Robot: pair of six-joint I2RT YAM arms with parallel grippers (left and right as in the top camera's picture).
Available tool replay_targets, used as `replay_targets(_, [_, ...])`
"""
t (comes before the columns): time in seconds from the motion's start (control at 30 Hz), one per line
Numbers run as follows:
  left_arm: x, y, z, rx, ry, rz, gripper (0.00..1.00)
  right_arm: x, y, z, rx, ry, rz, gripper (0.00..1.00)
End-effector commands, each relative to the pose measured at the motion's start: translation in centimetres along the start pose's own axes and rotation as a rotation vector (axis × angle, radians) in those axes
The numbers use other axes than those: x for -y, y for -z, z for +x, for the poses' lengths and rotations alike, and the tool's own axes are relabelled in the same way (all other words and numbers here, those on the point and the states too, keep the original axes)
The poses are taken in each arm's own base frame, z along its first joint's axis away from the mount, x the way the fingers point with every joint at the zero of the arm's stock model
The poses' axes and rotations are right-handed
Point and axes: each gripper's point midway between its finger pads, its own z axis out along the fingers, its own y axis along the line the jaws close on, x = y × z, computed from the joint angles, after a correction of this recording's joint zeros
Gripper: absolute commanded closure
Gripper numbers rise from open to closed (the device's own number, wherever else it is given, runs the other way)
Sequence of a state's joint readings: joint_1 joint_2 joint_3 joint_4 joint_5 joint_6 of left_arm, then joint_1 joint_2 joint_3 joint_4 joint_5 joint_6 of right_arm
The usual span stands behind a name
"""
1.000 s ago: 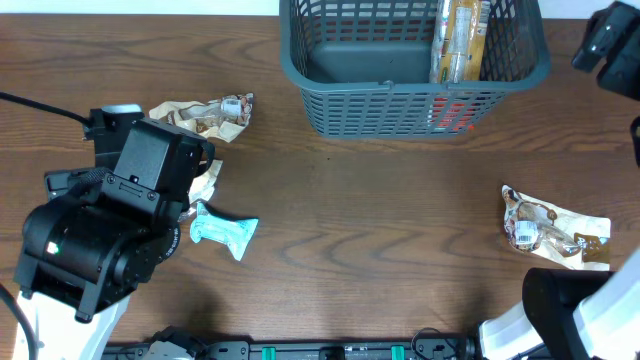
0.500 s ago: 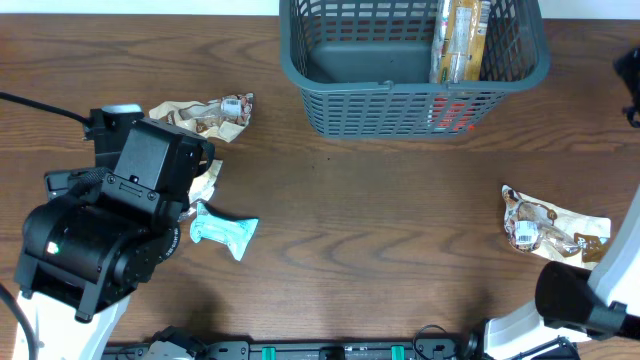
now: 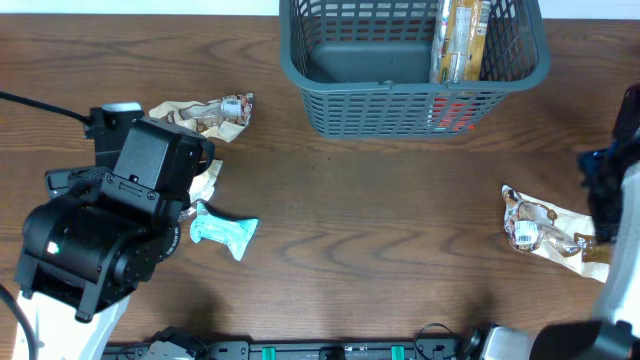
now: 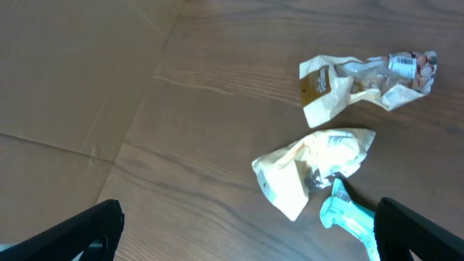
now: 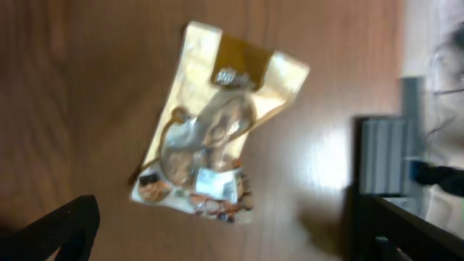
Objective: Pack container
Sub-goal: 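Close the right gripper on the crumpled wrapper and lift it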
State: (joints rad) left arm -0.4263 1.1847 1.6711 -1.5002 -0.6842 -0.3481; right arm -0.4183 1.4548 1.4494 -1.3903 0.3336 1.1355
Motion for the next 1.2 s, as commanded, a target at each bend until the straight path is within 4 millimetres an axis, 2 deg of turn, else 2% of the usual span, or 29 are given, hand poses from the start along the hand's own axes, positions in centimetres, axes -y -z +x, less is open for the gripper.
replay_targets(0.0, [-0.2,-0.1,0.0,-0.004,0.020,-0.010,0.01,-0.4,-1.9,3.4,-0.157,0.002,-0.137,0.01])
replay_targets(0.17, [-0.2,-0.1,0.0,-0.004,0.020,-0.011,0.01,0.0,-5.4,4.9,-0.201,0.008,-0.209,0.01])
replay_targets(0.37, [-0.2,-0.1,0.0,-0.003,0.021,-0.010,0.01,0.2,-8.2,7.0,-0.299,0.021,-0.247,0.01])
replay_targets(0.73, [-0.2,-0.1,0.0,-0.003,0.021,-0.010,0.01,0.4,-12.3,7.5,-0.314,-0.031,-0.274,0.01])
replay_targets(1.17, [-0.2,-0.1,0.0,-0.004,0.020,-0.010,0.01,0.5,-16.9,9.1,-0.392,-0.036,-0.156,0.01])
